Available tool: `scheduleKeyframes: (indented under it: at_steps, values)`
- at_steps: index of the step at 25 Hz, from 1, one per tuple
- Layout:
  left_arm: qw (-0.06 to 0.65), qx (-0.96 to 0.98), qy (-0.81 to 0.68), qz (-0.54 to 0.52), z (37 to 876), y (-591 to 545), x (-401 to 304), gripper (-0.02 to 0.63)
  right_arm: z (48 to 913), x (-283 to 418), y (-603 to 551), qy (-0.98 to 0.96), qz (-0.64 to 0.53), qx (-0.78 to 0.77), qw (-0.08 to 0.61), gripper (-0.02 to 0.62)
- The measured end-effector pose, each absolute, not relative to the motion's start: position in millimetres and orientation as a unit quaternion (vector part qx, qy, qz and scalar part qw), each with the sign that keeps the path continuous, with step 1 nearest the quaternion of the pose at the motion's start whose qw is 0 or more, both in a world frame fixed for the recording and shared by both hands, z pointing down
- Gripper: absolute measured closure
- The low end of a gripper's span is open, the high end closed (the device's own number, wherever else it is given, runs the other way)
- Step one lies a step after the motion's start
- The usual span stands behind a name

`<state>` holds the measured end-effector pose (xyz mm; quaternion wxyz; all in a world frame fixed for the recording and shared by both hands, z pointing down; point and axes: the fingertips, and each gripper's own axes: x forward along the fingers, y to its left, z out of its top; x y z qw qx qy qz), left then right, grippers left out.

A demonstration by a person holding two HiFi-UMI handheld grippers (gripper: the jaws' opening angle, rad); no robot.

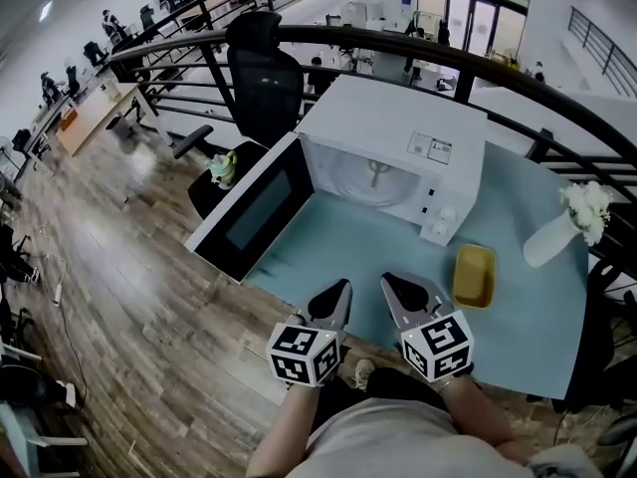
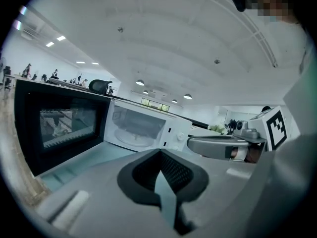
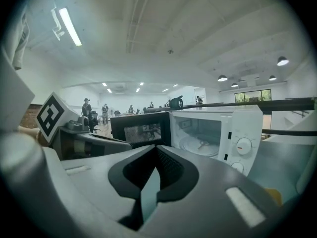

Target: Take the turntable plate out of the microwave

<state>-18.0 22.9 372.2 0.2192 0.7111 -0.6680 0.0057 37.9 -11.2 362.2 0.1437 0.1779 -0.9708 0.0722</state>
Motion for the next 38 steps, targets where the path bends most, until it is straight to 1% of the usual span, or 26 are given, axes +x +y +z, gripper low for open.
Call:
scheduleKeyframes:
  at_steps: [8,16,23,29,32,35,38]
  values:
    - [0.24,0.713,-0.659,0.005,383,-1,-14,0.606,370,43,-33,-0.967,0.077,0.19,0.149,0.571]
    - [0.244,0.731,-0.637,0.008,388,-34,-23,0.606,375,49,-59,-0.957,0.088,0.233,0.151,0.571]
    - [0.25,0.756,-0.605,0.017,387,-70,-42,0.606,377,38,-90,-0.942,0.103,0.28,0.152,0.571]
    - [0.235,0.781,-0.574,0.067,390,-96,-70,0.606,383,18,-122,-0.926,0.115,0.325,0.155,0.571]
    - [0.231,0.791,-0.561,0.081,395,-107,-85,0.606,382,12,-142,-0.916,0.116,0.356,0.143,0.571]
    - [0.235,0.797,-0.55,0.089,402,-118,-99,0.606,380,4,-155,-0.908,0.118,0.38,0.133,0.571]
    - [0.244,0.803,-0.535,0.095,410,-125,-106,0.606,389,-5,-159,-0.9,0.13,0.392,0.142,0.571]
